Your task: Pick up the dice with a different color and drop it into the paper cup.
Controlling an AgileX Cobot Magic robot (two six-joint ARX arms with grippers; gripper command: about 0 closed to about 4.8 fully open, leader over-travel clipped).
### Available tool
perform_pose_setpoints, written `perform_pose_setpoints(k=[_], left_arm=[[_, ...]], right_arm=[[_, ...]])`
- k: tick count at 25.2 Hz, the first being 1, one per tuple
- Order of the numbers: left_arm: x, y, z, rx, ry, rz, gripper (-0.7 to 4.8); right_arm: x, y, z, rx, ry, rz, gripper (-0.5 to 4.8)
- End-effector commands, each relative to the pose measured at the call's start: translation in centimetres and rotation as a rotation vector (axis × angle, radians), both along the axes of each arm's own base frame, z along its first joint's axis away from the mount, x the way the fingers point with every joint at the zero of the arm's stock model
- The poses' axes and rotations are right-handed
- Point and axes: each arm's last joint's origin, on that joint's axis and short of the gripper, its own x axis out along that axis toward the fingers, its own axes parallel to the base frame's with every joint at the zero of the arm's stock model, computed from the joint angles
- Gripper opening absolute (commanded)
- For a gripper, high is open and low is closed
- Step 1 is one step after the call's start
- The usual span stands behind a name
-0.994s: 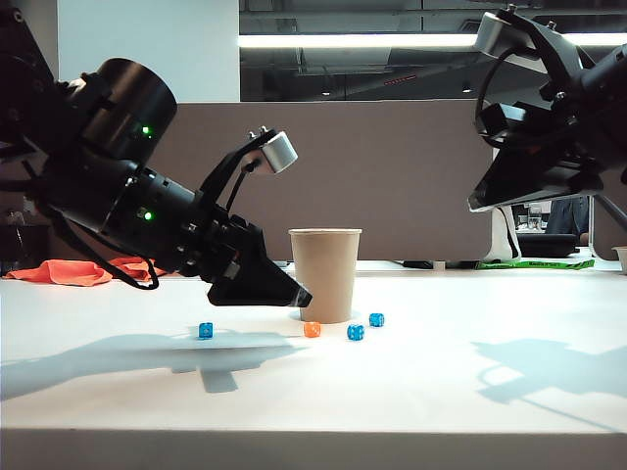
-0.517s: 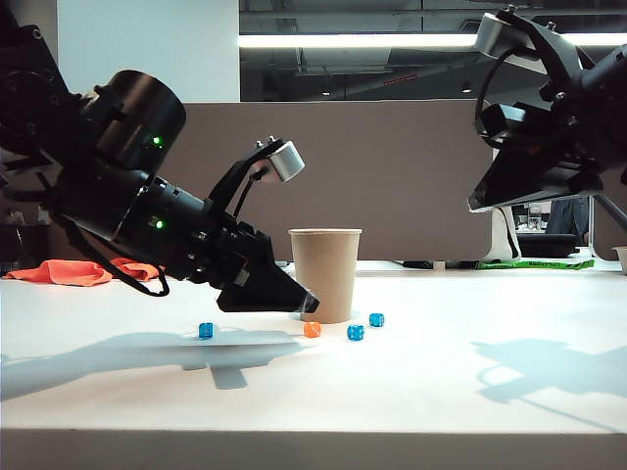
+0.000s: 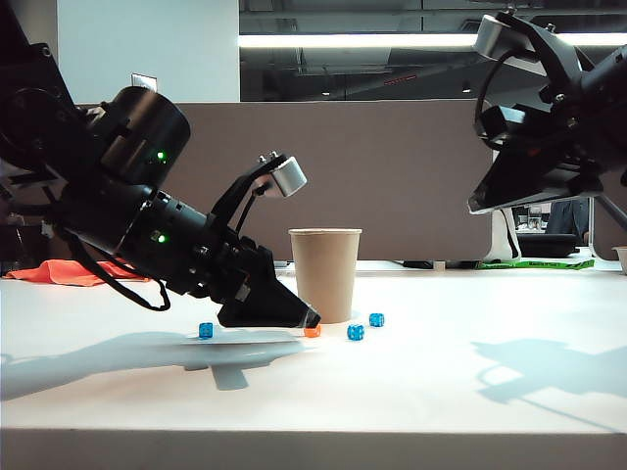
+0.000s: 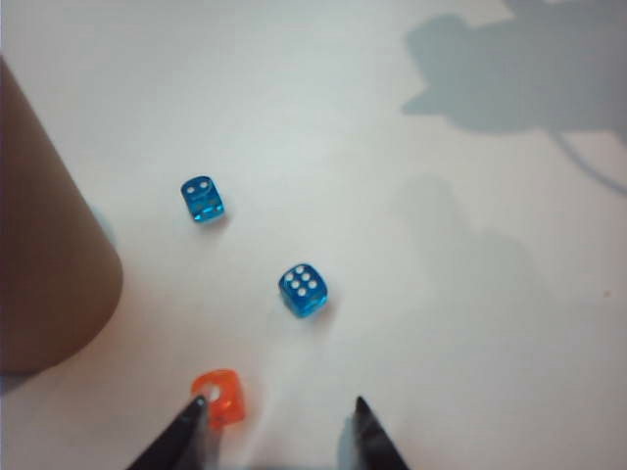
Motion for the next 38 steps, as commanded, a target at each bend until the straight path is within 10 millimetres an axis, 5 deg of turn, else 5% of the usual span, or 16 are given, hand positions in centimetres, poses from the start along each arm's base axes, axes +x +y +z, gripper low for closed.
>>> perform_pose_setpoints(k=[1,10,19,38], left_arm=[[0.2,-0.2,0.1,-0.014,-0.015,-0.004,1.87],[0.8,-0.5,-0.7,-0.029,0.025,0.037,1.87],[2.2,-1.2,0.6,-0.06,0.013,0.078,1.84],[1.9,-1.0,-0.1,-0.019,0.088,0.073,1.78]], right_arm=[[0.1,0.1,0.3,0.009,-0.022,0.007,-0.02],[0.1,0.1,0.3,0.009,-0.021,0.007,-0.02],[0.1,0.1,0.3,0.008,-0.02,0.006,-0.02],[0.1,0.1,0.3,0.007,-0.02,0.003,-0.02]])
